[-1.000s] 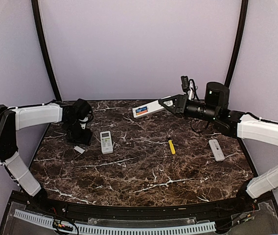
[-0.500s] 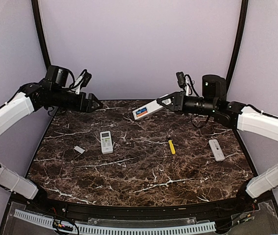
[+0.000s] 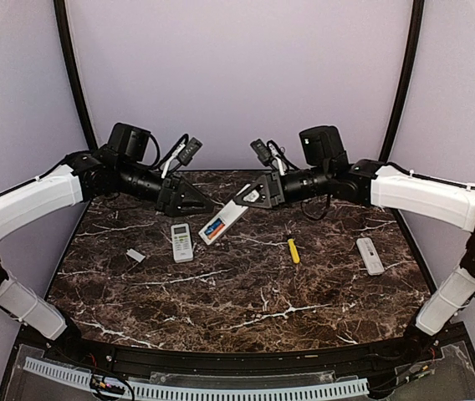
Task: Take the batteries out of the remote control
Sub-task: Pass from the right arm to the left, then place the remote control without the battery cover at the center of the board.
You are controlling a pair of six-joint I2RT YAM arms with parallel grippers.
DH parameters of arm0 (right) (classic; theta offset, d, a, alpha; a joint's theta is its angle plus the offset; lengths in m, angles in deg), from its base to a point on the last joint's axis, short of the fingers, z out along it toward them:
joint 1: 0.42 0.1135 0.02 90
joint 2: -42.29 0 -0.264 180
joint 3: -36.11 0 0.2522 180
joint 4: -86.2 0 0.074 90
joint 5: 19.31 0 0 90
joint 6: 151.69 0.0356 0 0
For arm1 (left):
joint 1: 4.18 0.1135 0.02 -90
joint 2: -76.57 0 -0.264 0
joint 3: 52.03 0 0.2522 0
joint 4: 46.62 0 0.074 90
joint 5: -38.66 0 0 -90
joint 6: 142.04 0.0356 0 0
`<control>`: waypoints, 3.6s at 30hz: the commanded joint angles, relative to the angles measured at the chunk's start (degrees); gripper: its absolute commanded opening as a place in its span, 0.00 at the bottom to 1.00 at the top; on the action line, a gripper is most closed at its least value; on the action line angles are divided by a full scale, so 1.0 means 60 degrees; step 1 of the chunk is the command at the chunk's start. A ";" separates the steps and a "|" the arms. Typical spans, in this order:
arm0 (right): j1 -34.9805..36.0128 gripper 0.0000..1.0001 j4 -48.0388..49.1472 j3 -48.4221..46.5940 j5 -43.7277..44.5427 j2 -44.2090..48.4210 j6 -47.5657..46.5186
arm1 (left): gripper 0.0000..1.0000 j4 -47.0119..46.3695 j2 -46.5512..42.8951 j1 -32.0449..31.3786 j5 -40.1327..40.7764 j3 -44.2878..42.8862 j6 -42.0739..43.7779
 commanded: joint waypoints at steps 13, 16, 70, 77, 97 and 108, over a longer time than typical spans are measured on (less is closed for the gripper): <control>0.0429 0.00 0.0077 -0.0721 -0.1637 -0.0656 -0.0395 | 0.58 -0.0801 0.0613 -0.0540 -0.1298 0.0577 -0.0316; 0.0441 0.00 0.0078 -0.0701 -0.1680 -0.0644 -0.0396 | 0.55 -0.0770 0.0736 -0.0643 -0.1358 0.0578 -0.0329; -0.0354 0.90 0.0588 0.2500 0.4519 0.2564 0.0715 | 0.00 -0.5690 0.2327 -0.1151 0.4586 0.3510 -0.7966; -0.0351 0.90 0.0487 0.2559 0.4778 0.2428 0.0734 | 0.00 -0.5673 0.3099 -0.1484 0.4827 0.3329 -0.8122; -0.0359 0.90 0.0400 0.2543 0.4940 0.2184 0.0851 | 0.10 -0.5015 0.4267 -0.1793 0.5143 0.2919 -0.7796; -0.0355 0.90 0.0303 0.2520 0.5128 0.2220 0.0852 | 0.32 -0.4335 0.4154 -0.1794 0.5316 0.2967 -0.7381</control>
